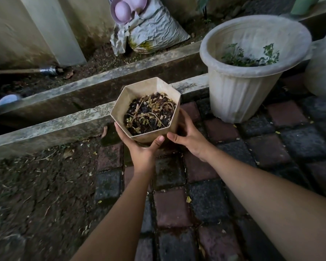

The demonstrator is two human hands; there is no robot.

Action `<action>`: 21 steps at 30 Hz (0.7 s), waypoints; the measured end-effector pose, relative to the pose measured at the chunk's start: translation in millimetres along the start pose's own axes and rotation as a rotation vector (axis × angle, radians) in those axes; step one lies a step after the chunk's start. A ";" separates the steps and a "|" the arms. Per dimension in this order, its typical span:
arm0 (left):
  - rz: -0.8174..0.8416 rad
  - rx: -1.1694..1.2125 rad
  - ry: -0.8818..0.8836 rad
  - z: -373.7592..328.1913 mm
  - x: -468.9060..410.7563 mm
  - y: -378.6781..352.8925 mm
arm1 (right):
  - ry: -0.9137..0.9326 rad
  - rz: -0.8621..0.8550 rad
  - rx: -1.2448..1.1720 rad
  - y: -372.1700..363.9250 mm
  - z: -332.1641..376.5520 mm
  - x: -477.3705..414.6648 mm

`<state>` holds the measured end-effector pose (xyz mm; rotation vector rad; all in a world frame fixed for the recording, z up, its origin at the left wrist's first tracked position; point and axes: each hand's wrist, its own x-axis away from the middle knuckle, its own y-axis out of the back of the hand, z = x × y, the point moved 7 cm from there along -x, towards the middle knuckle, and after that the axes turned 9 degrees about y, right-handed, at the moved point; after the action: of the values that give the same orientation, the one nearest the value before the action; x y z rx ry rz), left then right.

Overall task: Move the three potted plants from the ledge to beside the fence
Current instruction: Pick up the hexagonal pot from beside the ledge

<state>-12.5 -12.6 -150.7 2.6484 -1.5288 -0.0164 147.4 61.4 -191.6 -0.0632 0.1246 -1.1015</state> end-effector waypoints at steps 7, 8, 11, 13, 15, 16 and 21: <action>0.160 0.042 0.165 22.8 -25.6 0.9 | -0.015 -0.045 -0.036 -8.0 -8.2 6.7; 0.177 0.041 0.193 24.7 -28.0 0.3 | -0.014 -0.050 -0.038 -9.2 -9.3 6.5; 0.210 0.028 0.244 28.6 -30.2 -1.3 | -0.007 -0.064 -0.057 -12.0 -12.3 5.6; 0.223 0.021 0.265 30.2 -29.7 -0.5 | -0.002 -0.060 -0.066 -14.2 -8.2 6.1; 0.241 0.011 0.295 32.7 -28.5 1.0 | -0.007 -0.044 -0.064 -17.1 -1.7 8.0; 0.245 0.011 0.313 34.2 -27.3 2.1 | -0.013 -0.042 -0.068 -18.2 0.9 9.4; 0.236 0.112 0.386 36.4 -19.1 1.7 | -0.008 -0.122 -0.143 -21.6 9.0 17.7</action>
<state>-25.4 0.6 -187.5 2.3412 -1.7243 0.5745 137.4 35.8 -181.4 -0.2056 0.1941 -1.2131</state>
